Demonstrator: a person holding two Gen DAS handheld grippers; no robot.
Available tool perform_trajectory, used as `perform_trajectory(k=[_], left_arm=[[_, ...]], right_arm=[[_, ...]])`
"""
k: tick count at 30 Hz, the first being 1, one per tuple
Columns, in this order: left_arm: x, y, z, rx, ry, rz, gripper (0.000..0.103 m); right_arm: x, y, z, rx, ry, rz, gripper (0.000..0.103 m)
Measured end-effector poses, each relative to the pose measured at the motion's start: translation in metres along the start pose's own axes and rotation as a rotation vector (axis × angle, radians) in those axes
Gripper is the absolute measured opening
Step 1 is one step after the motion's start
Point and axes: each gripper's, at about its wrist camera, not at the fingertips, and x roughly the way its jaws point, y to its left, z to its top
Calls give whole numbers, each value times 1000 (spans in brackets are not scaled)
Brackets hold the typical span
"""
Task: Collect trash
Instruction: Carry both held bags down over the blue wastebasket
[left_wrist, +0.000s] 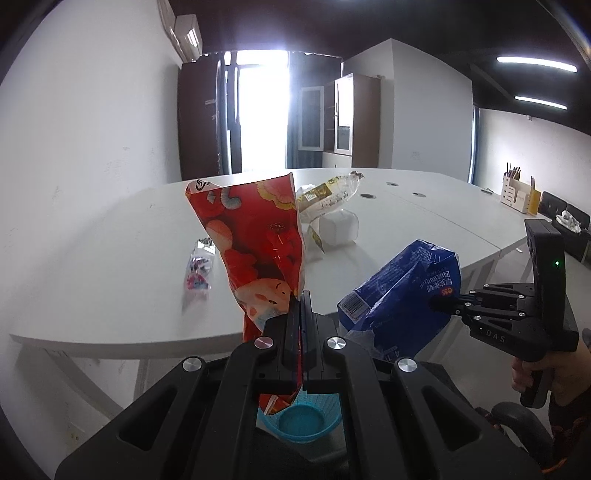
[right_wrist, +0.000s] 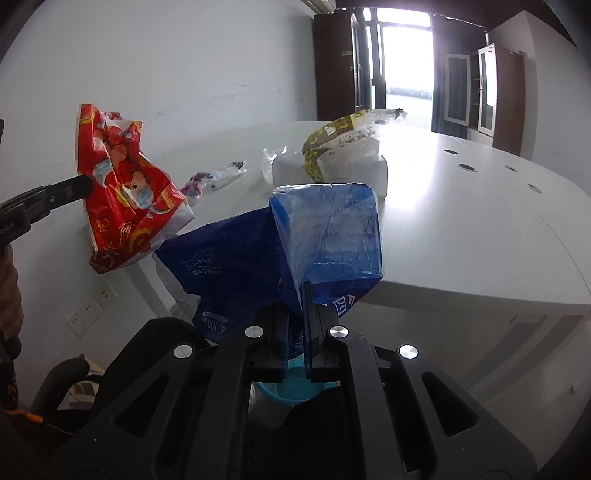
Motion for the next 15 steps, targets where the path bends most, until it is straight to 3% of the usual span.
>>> perform_trajectory(k=[6, 15], left_arm=[[-3, 0, -34, -25, 48, -34, 0], [56, 6, -89, -96, 204, -52, 0]], right_arm=[[7, 20, -27, -42, 67, 24, 5], [59, 23, -69, -26, 206, 24, 5]])
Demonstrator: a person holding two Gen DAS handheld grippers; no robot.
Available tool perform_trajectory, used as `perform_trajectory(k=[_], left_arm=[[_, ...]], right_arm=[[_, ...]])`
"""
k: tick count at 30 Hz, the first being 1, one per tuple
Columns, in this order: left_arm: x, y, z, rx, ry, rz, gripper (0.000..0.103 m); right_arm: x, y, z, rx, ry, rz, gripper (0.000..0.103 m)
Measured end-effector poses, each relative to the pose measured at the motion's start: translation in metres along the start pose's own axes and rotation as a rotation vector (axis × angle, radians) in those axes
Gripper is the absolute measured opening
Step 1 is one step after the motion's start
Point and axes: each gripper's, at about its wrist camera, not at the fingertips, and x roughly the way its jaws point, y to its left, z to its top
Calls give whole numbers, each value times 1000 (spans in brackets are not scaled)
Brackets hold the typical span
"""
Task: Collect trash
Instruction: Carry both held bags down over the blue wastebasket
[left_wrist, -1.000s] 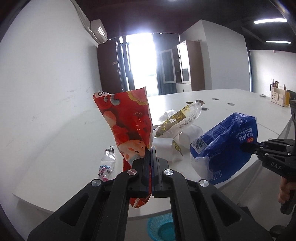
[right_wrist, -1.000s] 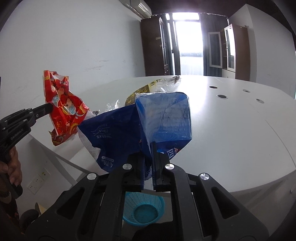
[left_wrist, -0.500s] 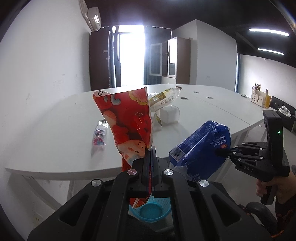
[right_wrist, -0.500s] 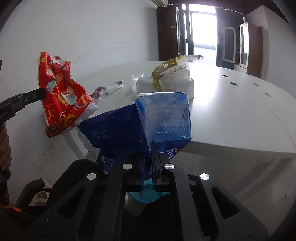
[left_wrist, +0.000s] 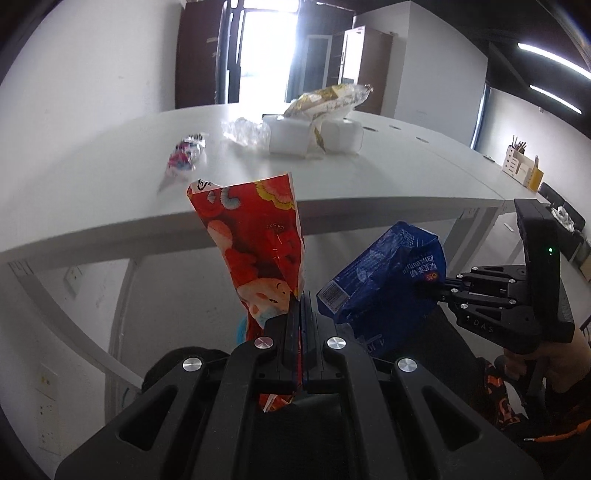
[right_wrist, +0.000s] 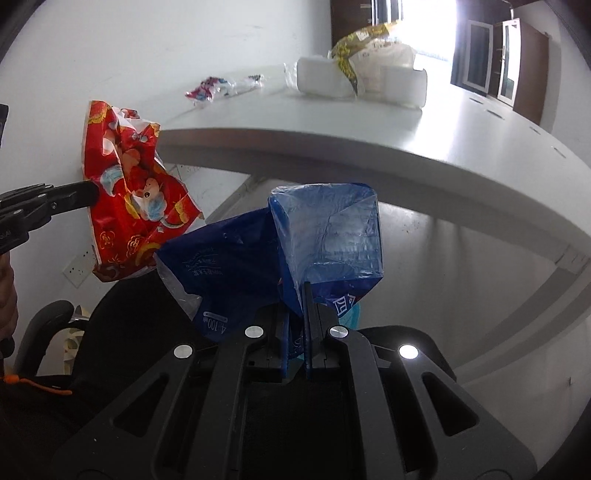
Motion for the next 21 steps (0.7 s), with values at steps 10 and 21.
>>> perform_trajectory(k=[10, 21], left_arm=[[83, 33, -32, -169, 87, 19, 0], [166, 56, -35, -309, 214, 35, 0]], right_arm=[[78, -4, -21, 0, 129, -41, 5], [155, -13, -19, 36, 264, -51, 5]])
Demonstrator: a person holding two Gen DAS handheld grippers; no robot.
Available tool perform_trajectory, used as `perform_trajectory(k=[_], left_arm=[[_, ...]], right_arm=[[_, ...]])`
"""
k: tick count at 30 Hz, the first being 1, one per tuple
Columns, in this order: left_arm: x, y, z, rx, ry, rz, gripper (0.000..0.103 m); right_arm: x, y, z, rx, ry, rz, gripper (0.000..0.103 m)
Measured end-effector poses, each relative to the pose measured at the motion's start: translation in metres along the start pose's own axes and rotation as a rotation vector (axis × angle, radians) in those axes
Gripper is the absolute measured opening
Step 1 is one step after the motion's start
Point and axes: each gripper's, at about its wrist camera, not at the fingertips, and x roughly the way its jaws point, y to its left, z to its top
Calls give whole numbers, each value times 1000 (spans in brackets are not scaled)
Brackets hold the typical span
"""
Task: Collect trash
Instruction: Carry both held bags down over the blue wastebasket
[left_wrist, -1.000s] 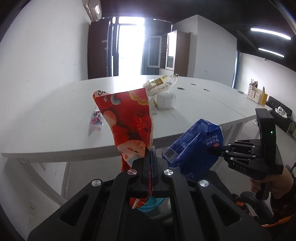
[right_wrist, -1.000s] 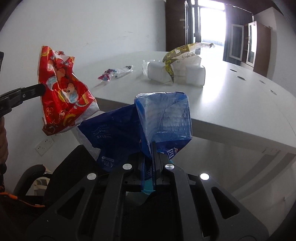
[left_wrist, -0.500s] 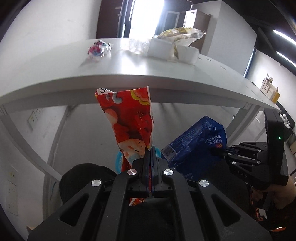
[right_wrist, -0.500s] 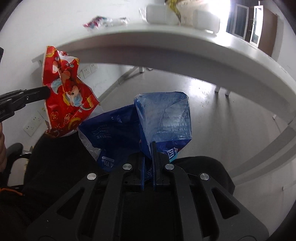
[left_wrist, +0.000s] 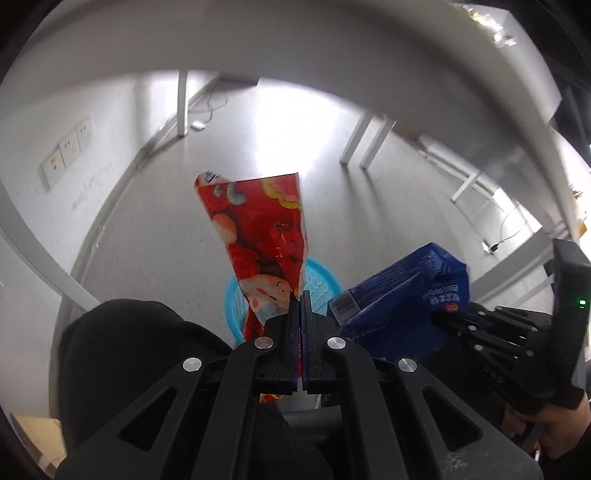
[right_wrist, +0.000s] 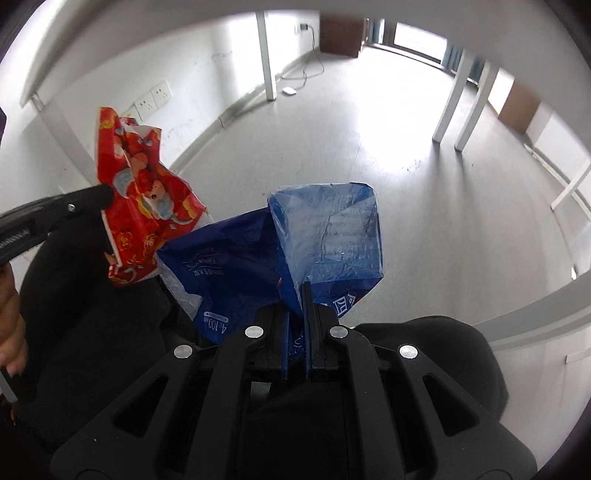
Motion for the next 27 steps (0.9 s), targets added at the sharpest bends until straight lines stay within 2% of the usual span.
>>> perform_trajectory(k=[4, 9, 13, 21, 27], left_arm=[[25, 4, 11, -84, 53, 15, 0], [58, -9, 25, -77, 56, 38, 0], [93, -3, 28, -91, 77, 50, 0], [153, 10, 51, -148, 192, 47, 0], [201, 17, 56, -157, 300, 72, 0]], right_arm=[[19, -3, 11, 25, 58, 0, 5], [53, -2, 25, 15, 118, -7, 5], [87, -5, 36, 22, 168, -12, 5], [154, -13, 51, 56, 288, -16, 5], [195, -22, 56, 96, 373, 5, 5]])
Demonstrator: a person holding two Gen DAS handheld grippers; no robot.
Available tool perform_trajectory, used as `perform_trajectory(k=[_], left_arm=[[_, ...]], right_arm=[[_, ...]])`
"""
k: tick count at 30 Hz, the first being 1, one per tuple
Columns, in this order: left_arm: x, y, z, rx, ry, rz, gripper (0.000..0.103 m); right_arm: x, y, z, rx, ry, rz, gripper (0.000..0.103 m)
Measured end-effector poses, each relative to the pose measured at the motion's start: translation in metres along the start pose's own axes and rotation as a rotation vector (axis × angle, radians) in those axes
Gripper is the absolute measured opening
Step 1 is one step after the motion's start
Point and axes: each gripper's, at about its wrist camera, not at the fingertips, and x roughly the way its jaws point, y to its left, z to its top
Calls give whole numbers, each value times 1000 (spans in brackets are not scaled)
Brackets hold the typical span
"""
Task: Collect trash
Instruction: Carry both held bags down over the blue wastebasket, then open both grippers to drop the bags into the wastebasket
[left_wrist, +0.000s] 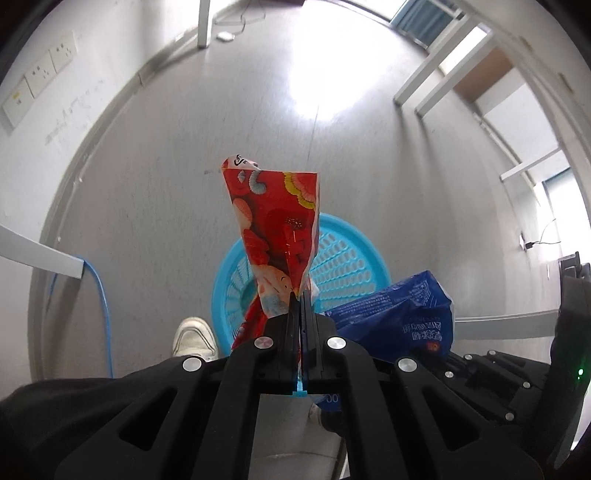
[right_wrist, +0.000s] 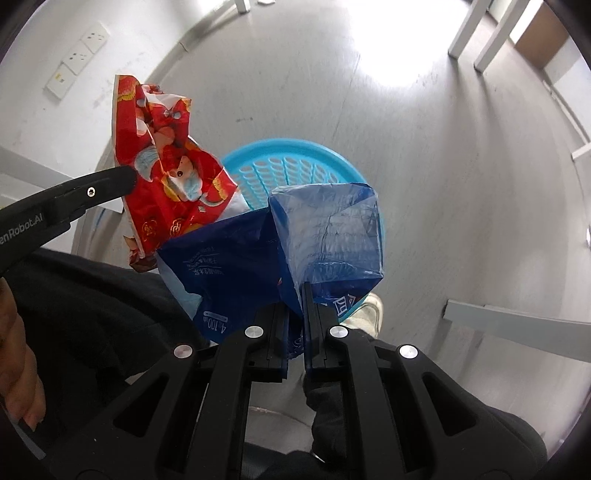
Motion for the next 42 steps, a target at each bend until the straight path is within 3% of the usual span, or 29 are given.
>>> perform_trajectory(k=[5, 12, 15, 16, 17, 19, 25, 28, 37, 42], left_arm=[[24, 2, 9, -37, 75, 13, 0], [46, -2, 11, -28, 114, 1, 0], [61, -6, 8, -8, 167, -26, 1], [64, -6, 8, -10, 180, -30, 11], [67, -6, 7, -13, 183, -26, 32], [64, -4, 8, -23, 158, -1, 43], [47, 9, -2, -87, 128, 5, 40], [31, 2, -10, -67, 91, 45, 40], [-23, -1, -38, -29, -4, 15, 43], [-62, -5, -60, 15, -113, 6, 47]], right_arm=[[25, -14, 13, 79, 75, 56, 5], [42, -14, 26, 100, 114, 36, 5], [44, -15, 26, 117, 121, 28, 10], [47, -17, 28, 121, 120, 27, 17], [47, -17, 28, 123, 121, 28, 32], [48, -18, 27, 115, 118, 31, 35], [37, -24, 21, 124, 80, 36, 40], [23, -21, 14, 116, 46, 26, 42], [-33, -2, -18, 74, -78, 38, 47], [-72, 16, -47, -3, -171, 28, 55]])
